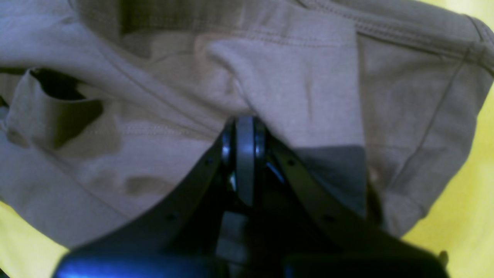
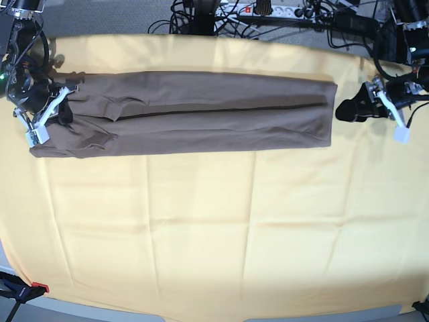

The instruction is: Fold the T-shirt properly

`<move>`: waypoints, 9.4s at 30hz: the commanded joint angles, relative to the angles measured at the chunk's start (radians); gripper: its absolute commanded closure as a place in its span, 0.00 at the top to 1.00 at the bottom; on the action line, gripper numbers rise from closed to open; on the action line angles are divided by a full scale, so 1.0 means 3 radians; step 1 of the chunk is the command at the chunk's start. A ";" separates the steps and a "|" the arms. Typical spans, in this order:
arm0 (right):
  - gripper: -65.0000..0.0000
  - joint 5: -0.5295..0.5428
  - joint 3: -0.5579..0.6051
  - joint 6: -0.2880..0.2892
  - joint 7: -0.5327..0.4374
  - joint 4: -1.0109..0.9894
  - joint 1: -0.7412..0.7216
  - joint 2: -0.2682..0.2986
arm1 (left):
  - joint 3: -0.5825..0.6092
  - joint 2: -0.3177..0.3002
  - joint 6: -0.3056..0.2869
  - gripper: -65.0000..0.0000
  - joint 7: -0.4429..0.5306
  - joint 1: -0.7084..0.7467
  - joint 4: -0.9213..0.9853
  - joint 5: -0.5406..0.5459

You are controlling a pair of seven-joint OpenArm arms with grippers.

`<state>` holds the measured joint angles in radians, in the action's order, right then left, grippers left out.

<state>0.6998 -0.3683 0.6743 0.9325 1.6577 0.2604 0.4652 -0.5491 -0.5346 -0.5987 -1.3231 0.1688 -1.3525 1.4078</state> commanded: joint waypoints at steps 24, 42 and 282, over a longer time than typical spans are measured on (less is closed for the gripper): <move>0.00 0.0106 -0.0015 0.0023 0.0056 0.0029 -0.0017 0.0056 | -0.0097 0.0444 -0.0041 0.00 -0.0211 -0.0243 -0.0289 0.0252; 0.00 0.0107 -0.0015 0.0023 0.0072 0.0029 -0.0018 0.0057 | 0.0734 0.1372 -0.0331 0.00 -0.0047 -0.0263 -0.1185 0.0252; 0.00 0.1775 0.0332 0.0080 0.1027 0.1878 -0.0029 -0.1343 | 0.0340 0.0923 -0.0331 0.00 0.0403 0.0075 -0.1593 -0.0559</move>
<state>1.1980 -0.2634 0.6964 1.2613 2.2101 0.2596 0.0593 -0.4446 -0.2489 -0.6899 -1.2240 0.1997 -1.8133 1.2083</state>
